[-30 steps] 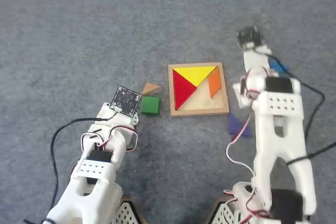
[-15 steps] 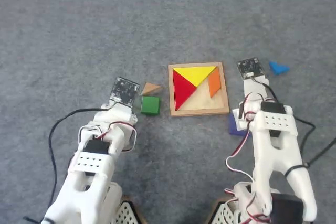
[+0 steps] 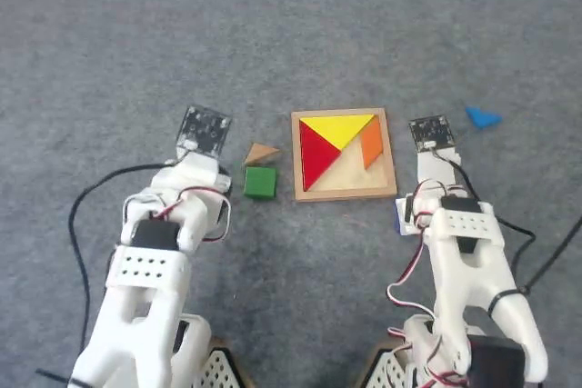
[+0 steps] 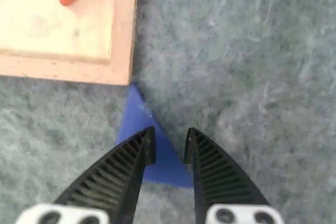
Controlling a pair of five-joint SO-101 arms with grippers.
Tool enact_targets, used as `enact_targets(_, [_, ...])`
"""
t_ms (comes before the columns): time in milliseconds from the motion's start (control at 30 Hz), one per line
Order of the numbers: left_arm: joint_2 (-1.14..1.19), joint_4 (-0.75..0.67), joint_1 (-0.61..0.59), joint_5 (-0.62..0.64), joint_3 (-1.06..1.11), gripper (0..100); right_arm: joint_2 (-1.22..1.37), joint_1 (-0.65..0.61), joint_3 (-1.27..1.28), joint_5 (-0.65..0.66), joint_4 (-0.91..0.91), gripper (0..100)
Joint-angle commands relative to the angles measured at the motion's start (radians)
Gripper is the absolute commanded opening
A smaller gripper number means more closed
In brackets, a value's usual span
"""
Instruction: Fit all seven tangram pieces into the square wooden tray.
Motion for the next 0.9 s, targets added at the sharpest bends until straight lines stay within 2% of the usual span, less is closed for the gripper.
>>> enact_targets(0, [0.002, 0.114, 0.015, 0.015, -0.222, 17, -0.044, -0.004, 0.008, -0.011, -0.056, 11.7])
enact_targets(100, [0.13, 0.18, 0.017, 0.015, -0.36, 17, -0.045, -0.002, 0.008, -0.012, -0.058, 11.6])
enact_targets(300, [0.578, 0.367, 0.02, -0.009, -0.719, 17, -0.045, -0.004, 0.008, -0.014, -0.059, 11.6])
enact_targets(567, [1.105, 0.559, 0.029, -0.245, -1.21, 15, -0.044, -0.004, 0.009, -0.014, -0.059, 11.6])
enact_targets(867, [1.456, 0.816, 0.048, -0.526, -1.718, 18, -0.042, -0.004, 0.018, -0.014, -0.081, 11.5])
